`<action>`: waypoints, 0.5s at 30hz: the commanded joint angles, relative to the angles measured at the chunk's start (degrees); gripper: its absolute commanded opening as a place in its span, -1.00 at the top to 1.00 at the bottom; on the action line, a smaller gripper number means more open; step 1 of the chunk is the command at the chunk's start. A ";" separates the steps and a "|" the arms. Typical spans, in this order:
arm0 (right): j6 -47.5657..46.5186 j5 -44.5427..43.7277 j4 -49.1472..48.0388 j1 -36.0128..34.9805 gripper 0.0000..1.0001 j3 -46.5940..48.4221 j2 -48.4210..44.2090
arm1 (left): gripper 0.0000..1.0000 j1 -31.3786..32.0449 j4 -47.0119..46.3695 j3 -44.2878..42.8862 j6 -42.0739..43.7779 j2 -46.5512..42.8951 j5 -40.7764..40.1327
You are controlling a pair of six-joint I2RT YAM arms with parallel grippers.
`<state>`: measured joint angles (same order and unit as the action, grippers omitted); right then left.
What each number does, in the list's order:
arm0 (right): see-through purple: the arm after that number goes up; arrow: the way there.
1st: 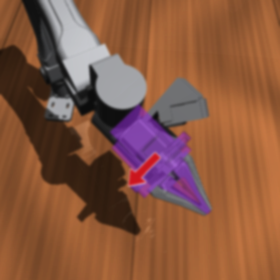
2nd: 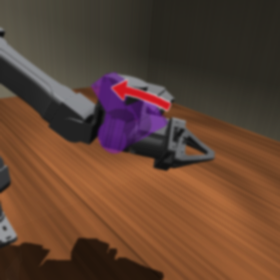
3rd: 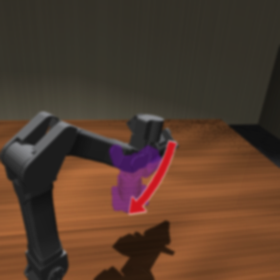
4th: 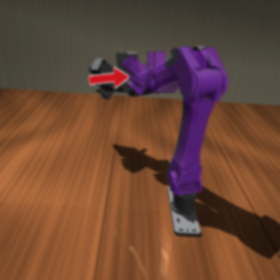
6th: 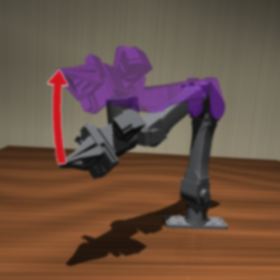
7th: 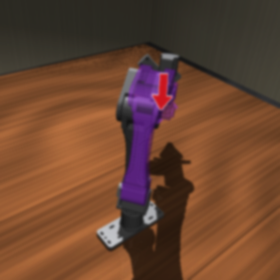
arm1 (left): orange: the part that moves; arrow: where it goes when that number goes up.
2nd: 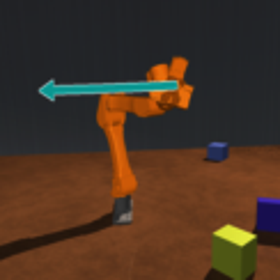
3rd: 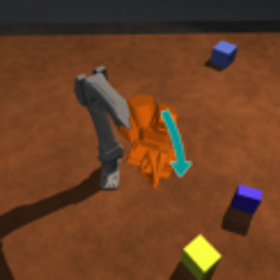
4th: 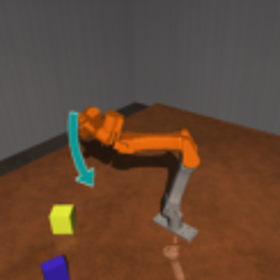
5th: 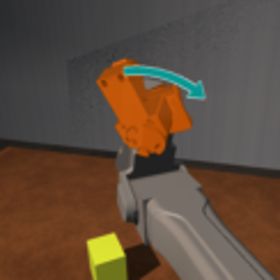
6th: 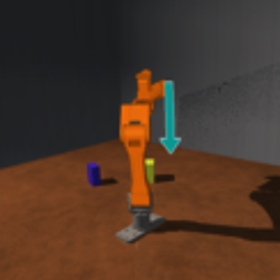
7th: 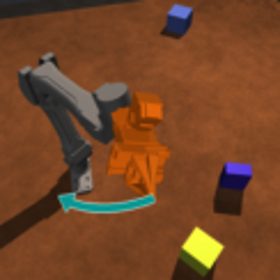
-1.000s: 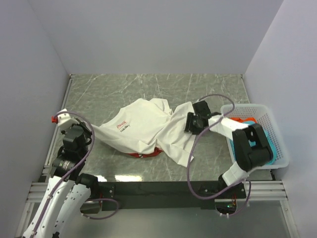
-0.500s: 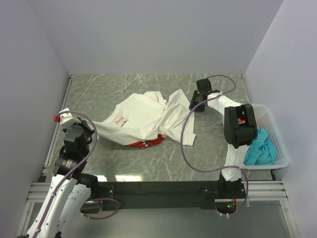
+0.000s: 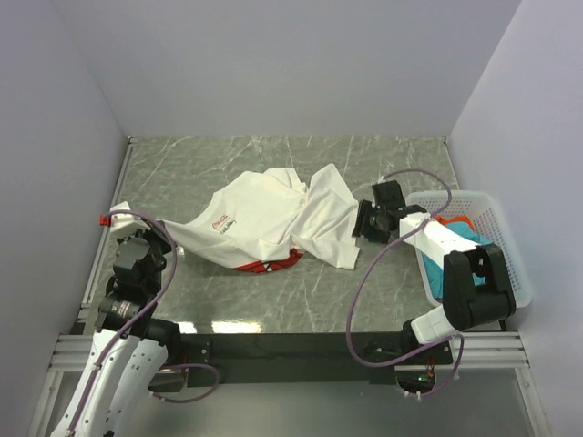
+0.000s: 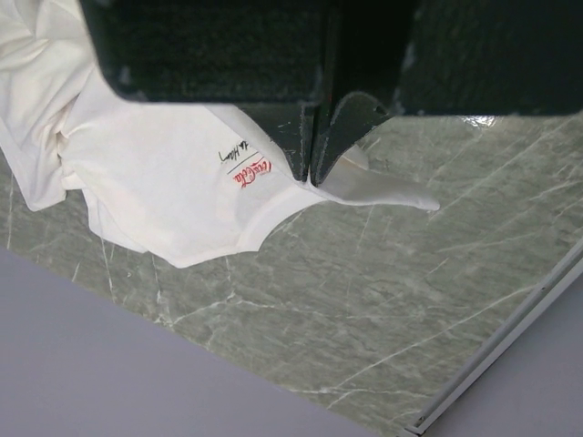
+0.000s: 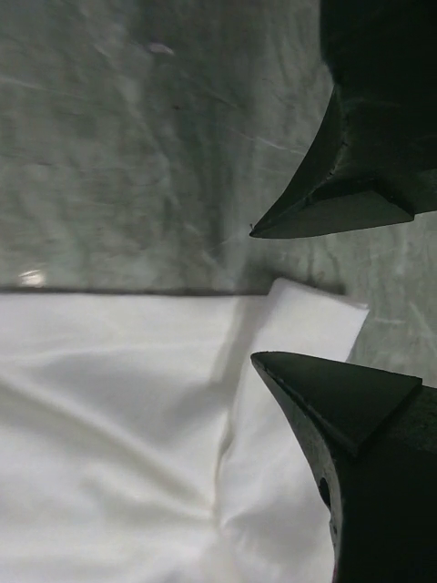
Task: Fold and stack the t-shirts
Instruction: Flatten the tshirt out
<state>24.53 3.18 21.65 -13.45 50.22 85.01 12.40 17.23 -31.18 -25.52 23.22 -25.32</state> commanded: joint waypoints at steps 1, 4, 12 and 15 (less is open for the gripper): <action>-0.80 3.67 -2.31 0.18 -0.20 -4.15 -1.25 | 0.99 -0.27 -1.41 -0.64 1.17 0.60 1.15; -0.80 5.87 -3.80 0.18 -0.22 -6.88 -0.55 | 0.99 -0.27 -1.41 -0.46 1.09 0.33 1.33; -2.21 7.54 -6.44 -0.35 -0.22 -7.33 2.35 | 0.99 -0.27 -1.33 -0.46 0.82 -0.28 1.59; -2.74 8.24 -6.71 -0.35 -0.14 -7.41 2.44 | 0.99 -0.27 -1.33 -0.55 0.82 -0.02 1.77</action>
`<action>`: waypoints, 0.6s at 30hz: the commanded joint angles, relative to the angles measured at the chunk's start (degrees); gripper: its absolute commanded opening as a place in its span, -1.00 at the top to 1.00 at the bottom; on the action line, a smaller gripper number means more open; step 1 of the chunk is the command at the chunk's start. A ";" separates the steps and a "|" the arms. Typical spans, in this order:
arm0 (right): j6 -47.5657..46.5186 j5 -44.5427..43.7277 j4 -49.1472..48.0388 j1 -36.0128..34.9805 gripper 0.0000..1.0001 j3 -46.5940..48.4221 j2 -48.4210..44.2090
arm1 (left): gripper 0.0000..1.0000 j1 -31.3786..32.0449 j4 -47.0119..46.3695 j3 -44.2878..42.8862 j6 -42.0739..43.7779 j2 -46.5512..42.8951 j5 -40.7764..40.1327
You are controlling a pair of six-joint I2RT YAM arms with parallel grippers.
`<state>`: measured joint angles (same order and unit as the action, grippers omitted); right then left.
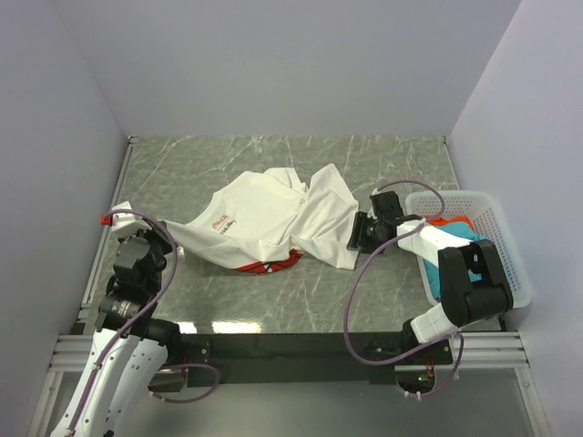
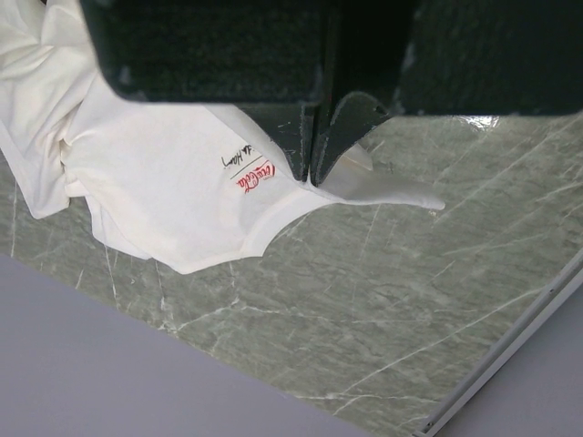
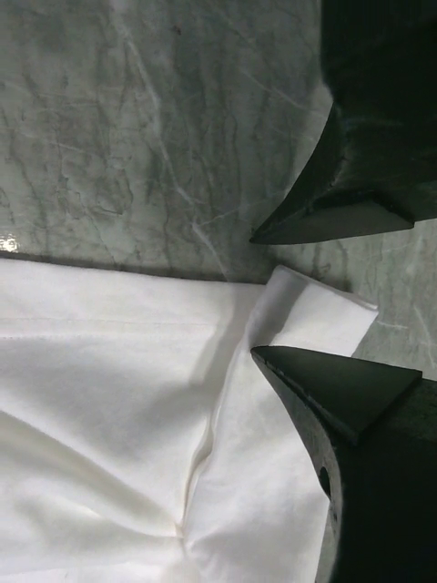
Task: Fold and stack the t-shirts
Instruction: Flatten the tshirt out
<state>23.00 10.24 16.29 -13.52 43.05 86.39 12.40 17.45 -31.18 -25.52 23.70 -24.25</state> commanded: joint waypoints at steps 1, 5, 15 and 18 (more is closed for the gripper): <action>-1.38 1.36 -1.44 -0.37 -0.10 -0.42 0.97 | 0.99 -0.27 -1.54 -0.55 0.82 -0.24 0.70; -1.82 1.71 -1.53 -0.54 0.07 -0.60 0.18 | 0.99 -0.27 -1.54 -0.64 0.91 0.03 0.78; -2.88 1.37 -0.31 -0.54 0.67 0.02 -1.05 | 0.99 -0.27 -1.63 -0.73 1.00 -0.24 1.13; -3.58 -0.04 1.71 -0.63 0.92 0.98 -3.50 | 0.99 -0.27 -2.07 -0.29 0.73 -1.38 0.87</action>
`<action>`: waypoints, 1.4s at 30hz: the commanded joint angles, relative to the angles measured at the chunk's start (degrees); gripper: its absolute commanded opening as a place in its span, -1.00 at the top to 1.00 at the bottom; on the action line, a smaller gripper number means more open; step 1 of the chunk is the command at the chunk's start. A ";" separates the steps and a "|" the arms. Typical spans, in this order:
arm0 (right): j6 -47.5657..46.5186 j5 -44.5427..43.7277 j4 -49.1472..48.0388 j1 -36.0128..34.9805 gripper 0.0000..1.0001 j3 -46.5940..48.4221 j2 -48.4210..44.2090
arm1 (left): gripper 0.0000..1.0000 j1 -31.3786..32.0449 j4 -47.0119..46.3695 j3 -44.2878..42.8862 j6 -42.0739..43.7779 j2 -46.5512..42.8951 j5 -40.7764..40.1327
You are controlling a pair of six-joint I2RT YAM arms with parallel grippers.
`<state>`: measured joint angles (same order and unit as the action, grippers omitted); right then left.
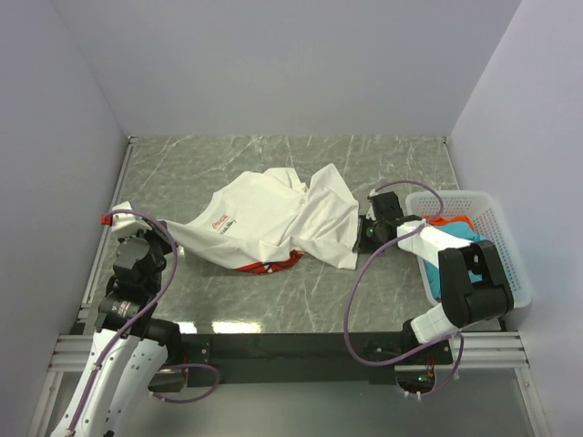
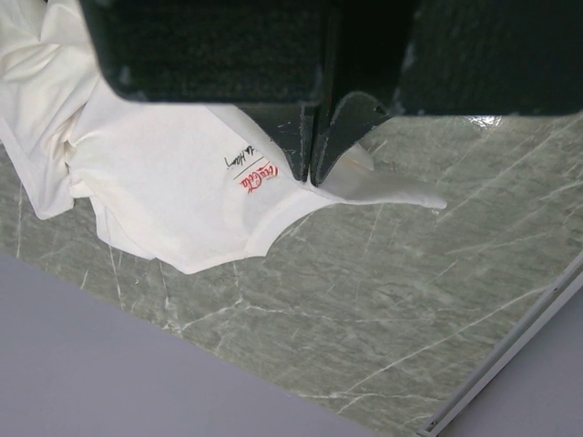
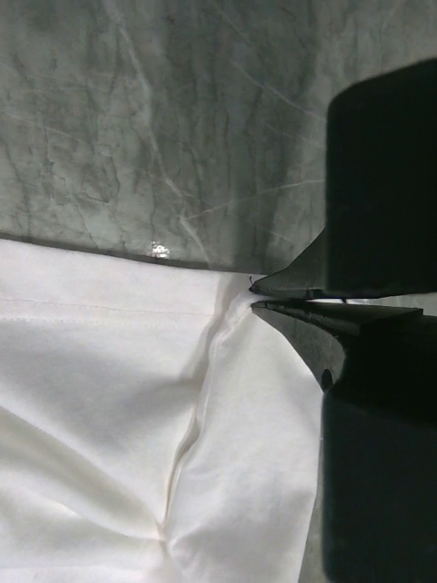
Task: Fold and stack the t-shirts
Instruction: Flatten the tshirt out
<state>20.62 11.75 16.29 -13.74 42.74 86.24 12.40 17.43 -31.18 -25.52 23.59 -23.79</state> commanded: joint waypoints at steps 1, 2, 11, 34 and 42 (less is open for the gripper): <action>-1.37 -3.03 2.42 -0.41 0.97 2.08 -4.31 | 0.99 -0.27 -2.31 -0.29 0.65 -1.62 -0.02; -1.46 -4.18 3.04 -0.41 1.00 2.69 -6.50 | 0.99 -0.27 -2.40 -0.46 0.47 -1.62 -0.55; -3.57 -20.51 10.69 -0.33 1.00 21.22 -19.69 | 0.99 -0.36 -7.22 -10.28 2.05 7.24 -6.35; -19.30 -23.45 1.28 -0.33 1.00 50.34 -44.03 | 0.99 -0.80 -6.73 -64.01 19.10 19.13 3.83; -18.78 -19.30 9.71 -0.33 1.00 49.90 -45.46 | 0.99 -0.80 -1.96 -61.37 20.94 15.77 4.72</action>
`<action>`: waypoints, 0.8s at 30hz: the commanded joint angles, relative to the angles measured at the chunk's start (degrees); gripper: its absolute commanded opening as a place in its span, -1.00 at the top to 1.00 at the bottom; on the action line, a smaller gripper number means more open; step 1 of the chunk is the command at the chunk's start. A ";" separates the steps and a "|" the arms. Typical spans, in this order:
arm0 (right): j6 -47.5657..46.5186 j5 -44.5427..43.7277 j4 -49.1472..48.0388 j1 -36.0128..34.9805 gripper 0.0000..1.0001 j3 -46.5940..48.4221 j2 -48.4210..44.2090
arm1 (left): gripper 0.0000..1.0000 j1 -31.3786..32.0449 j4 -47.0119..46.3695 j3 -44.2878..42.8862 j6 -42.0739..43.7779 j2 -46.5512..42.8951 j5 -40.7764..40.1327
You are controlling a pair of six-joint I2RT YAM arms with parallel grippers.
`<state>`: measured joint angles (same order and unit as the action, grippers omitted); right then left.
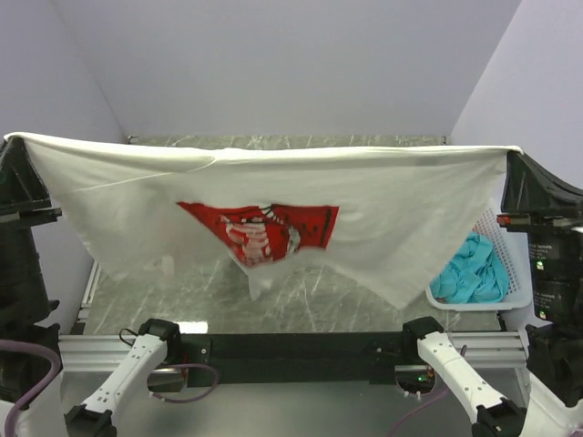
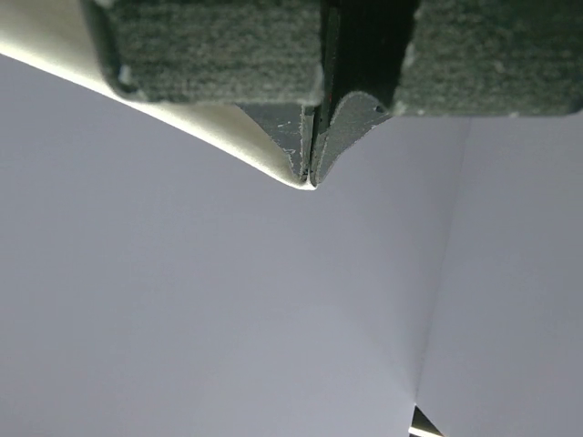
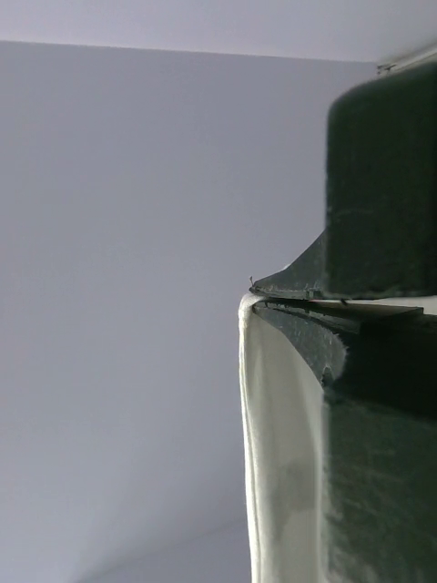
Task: Fold and stack the t-shirts
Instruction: Flatten the tshirt out
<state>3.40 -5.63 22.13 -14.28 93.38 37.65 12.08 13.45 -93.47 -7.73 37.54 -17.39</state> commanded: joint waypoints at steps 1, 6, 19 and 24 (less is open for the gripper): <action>-1.55 -1.76 4.41 0.22 1.00 -0.83 4.09 | 0.99 -0.47 1.93 1.79 3.33 2.36 -1.69; -1.03 -2.45 5.29 0.13 1.00 -4.16 9.70 | 0.99 -0.47 -2.01 7.59 6.57 8.67 -3.96; -2.87 -14.76 -21.42 0.66 1.00 -22.89 28.24 | 0.99 -4.78 -24.69 13.41 6.08 36.54 -0.98; -4.63 -12.58 -22.04 0.75 1.00 -17.89 32.84 | 0.99 -5.84 -24.80 8.41 4.30 39.54 0.77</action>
<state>0.91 -16.78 9.15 -14.00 70.32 71.75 6.83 -2.28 -78.78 -1.45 80.07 -17.98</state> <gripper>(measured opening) 0.012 0.013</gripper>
